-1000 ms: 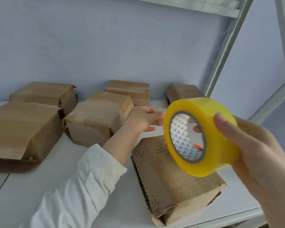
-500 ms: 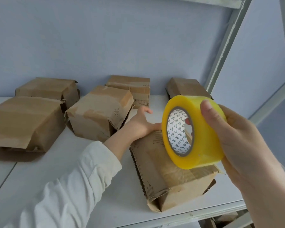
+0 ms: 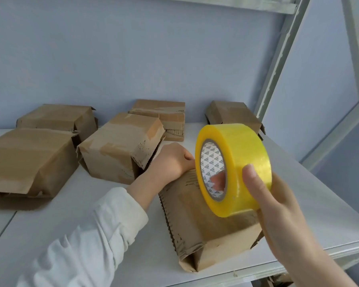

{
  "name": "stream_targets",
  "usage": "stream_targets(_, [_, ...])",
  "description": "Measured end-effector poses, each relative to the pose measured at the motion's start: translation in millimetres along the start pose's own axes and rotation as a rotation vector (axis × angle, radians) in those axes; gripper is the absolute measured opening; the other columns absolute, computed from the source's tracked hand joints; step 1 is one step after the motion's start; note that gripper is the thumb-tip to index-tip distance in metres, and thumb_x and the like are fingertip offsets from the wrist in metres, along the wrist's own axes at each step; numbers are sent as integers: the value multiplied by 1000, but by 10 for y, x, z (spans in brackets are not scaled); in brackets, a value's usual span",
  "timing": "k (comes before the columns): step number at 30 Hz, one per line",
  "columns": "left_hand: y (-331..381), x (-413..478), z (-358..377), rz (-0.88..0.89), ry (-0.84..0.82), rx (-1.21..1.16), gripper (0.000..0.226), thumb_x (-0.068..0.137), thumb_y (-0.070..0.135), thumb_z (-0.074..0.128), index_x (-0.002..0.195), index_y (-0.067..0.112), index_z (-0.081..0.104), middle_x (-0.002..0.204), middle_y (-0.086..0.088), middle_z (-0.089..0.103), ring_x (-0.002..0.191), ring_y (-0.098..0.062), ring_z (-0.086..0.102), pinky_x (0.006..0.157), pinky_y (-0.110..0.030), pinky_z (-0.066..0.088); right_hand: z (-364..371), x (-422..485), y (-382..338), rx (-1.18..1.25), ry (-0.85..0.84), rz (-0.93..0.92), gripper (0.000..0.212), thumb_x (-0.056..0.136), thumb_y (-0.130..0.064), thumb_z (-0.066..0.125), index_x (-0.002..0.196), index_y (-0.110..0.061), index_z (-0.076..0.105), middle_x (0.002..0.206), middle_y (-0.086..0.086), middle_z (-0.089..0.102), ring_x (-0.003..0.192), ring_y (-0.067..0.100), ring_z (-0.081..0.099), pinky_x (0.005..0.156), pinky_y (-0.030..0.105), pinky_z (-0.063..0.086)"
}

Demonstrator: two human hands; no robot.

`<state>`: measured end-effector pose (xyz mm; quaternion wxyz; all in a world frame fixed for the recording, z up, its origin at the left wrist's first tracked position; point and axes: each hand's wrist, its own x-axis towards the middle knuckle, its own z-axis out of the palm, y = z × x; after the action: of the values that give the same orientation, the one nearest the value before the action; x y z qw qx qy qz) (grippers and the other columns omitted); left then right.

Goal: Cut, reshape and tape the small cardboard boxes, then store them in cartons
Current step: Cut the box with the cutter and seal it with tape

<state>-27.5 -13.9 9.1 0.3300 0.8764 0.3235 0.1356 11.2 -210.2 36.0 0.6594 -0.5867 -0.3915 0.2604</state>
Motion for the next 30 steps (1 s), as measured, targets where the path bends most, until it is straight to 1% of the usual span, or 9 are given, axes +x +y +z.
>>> stream_targets(2, [10,51,13,7,17,49,50,86,11,57,55,13,18,30,0,21,32,-13,27,34,-16,21,27,52,17,41,24,-39,49,47,-82,61,75,-44,72,77,-6,74,74,10,70,66,24,57])
stream_targets(5, [38,184,-68,57,50,123,46,84,7,56,47,15,29,45,1,25,46,-12,18,40,-22,22,108,234,-11,114,89,-43,41,63,-55,54,60,-18,71,60,-5,70,57,3,65,53,15,51])
stream_targets(9, [-5,372,-147,-2,110,100,43,86,9,56,46,14,43,41,0,40,43,-9,37,41,-12,29,154,454,21,139,-45,-38,26,79,-38,63,92,-16,59,68,-8,71,66,1,67,59,16,51])
stream_targets(12, [-74,409,-100,-28,85,37,23,89,17,57,79,2,71,55,4,61,58,-4,55,42,-7,31,56,508,122,142,-124,-29,21,79,-27,55,98,-20,56,77,-10,72,76,3,68,67,19,52])
stream_targets(14, [-107,424,-70,-32,69,25,22,89,22,58,88,7,73,61,4,57,57,-5,48,44,-6,33,54,496,164,28,-144,-22,19,80,-35,53,95,-25,58,78,-15,72,79,0,66,73,18,52])
stream_targets(18, [-88,472,-72,-79,93,40,28,88,24,61,63,10,64,40,8,54,44,3,48,39,-5,32,163,480,143,-47,-20,-69,22,78,-44,52,88,-26,58,68,-23,68,69,-8,64,62,8,47])
stream_targets(21, [-63,428,-71,-73,108,21,25,87,19,61,78,-2,69,32,8,48,39,3,46,37,-7,31,214,417,46,77,65,-40,28,71,-41,50,84,-19,61,64,-16,69,60,-4,64,55,10,47])
stream_targets(26, [-93,391,-85,14,140,27,37,88,17,59,69,-14,60,56,-11,53,41,-7,40,41,-11,29,150,126,-229,47,102,68,41,60,-51,55,61,-12,66,55,-2,67,49,7,64,45,19,50])
stream_targets(30, [-117,433,-74,-18,89,21,47,86,35,62,49,9,51,49,-3,39,41,-7,34,42,-17,24,-50,-95,-364,-120,167,172,47,41,-73,53,56,-32,71,62,6,70,65,24,69,78,46,55])
